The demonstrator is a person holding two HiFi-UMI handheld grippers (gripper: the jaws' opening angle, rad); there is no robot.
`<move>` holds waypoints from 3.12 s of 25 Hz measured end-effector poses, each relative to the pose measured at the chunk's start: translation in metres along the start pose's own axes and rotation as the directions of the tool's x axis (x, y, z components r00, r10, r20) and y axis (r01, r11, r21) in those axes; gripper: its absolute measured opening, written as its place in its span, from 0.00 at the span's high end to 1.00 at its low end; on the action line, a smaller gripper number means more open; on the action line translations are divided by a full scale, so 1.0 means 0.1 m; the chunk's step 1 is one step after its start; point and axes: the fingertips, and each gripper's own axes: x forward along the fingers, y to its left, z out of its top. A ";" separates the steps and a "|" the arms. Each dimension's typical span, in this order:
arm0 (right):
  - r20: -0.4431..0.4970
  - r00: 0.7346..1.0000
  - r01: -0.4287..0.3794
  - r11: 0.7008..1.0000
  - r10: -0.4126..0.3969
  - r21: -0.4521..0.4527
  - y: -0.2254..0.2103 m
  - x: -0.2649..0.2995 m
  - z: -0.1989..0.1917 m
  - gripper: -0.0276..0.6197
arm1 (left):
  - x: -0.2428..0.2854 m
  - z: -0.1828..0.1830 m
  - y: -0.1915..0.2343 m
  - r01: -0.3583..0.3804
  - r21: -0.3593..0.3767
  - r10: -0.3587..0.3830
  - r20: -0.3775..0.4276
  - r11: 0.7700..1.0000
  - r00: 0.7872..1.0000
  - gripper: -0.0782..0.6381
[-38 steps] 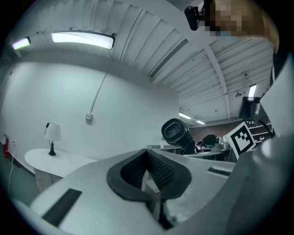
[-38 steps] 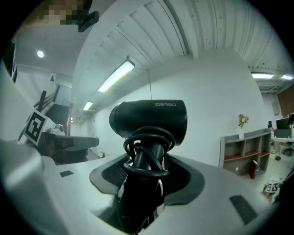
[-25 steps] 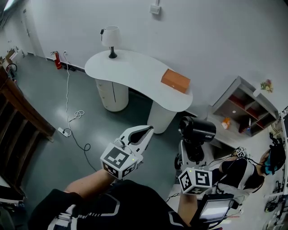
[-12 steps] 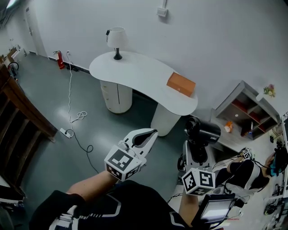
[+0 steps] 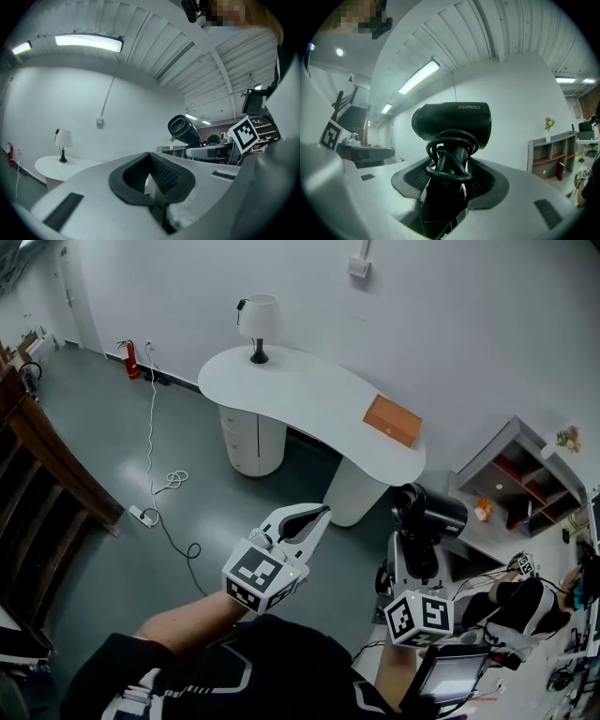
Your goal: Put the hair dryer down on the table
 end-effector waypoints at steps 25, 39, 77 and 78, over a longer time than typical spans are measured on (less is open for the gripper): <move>-0.010 0.998 -0.068 0.998 0.068 -0.008 0.26 1.00 0.01 0.57 | 0.26 0.03 0.89 -0.067 -0.023 0.067 0.004 0.997 0.998 0.88; -0.025 0.988 -0.154 0.988 0.154 -0.008 -0.20 1.98 0.05 0.57 | 1.30 0.05 1.32 -0.088 -0.044 0.086 -0.030 0.995 0.996 0.88; -0.082 0.970 -0.231 0.973 0.229 -0.022 -0.57 3.64 -0.11 0.58 | 2.39 -0.10 2.55 -0.176 -0.056 0.171 -0.080 0.983 0.982 0.88; -0.079 0.972 -0.223 0.974 0.220 -0.033 -0.52 3.69 -0.10 0.58 | 2.37 -0.10 2.62 -0.169 -0.053 0.165 -0.079 0.984 0.983 0.88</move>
